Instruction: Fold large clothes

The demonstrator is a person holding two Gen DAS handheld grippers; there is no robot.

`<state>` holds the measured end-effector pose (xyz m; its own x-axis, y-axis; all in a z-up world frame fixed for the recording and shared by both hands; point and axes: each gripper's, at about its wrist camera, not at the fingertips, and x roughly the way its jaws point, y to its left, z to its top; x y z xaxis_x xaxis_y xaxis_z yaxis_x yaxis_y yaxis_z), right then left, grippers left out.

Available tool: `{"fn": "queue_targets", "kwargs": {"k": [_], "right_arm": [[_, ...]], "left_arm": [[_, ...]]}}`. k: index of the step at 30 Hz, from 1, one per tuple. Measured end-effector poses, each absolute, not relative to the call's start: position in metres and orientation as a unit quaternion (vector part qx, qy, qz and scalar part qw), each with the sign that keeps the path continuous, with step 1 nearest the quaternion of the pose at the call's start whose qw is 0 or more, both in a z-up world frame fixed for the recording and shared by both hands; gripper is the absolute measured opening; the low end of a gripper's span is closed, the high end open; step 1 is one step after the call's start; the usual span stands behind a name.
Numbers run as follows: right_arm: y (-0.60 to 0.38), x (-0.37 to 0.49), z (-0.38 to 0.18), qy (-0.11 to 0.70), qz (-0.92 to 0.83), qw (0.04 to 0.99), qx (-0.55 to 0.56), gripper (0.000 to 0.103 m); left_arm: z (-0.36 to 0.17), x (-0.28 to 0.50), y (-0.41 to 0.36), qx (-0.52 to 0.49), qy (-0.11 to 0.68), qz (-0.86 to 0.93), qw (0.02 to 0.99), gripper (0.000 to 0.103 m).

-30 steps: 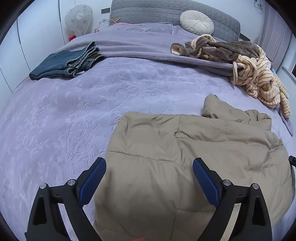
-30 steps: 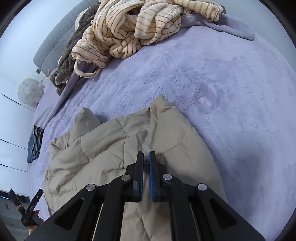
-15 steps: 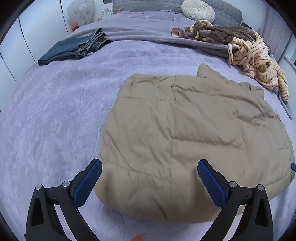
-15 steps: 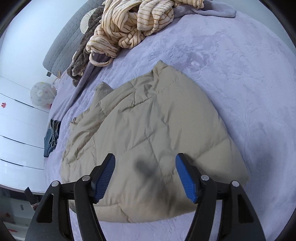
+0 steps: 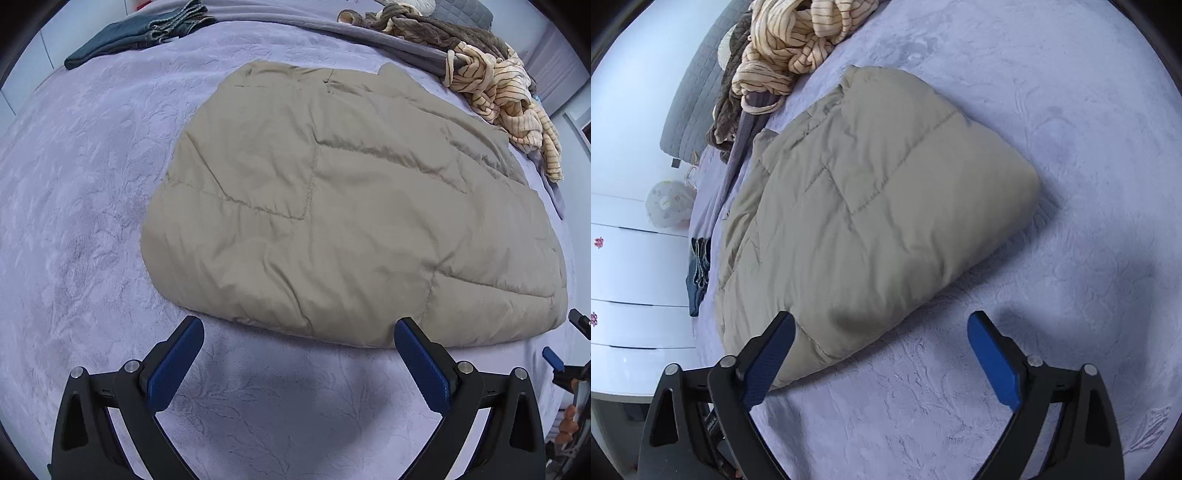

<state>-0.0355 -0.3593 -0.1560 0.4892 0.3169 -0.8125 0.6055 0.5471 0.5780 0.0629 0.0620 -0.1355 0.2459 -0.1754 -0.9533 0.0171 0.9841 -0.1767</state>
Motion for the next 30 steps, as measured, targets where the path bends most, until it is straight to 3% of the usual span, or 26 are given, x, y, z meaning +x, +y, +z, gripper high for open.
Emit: {"fn": "queue_targets", "kwargs": {"k": [18,30], "right_arm": [[-0.364,-0.019,-0.193,0.422,-0.063,0.690,0.585,0.103],[-0.363,0.009,-0.209,0.435,-0.024,0.665,0.607,0.103]], "left_arm": [[-0.163,0.072,0.103,-0.218,0.610,-0.076,0.758,0.103],[-0.195,0.090,0.116,-0.341,0.591,-0.096,0.725,0.103]]}}
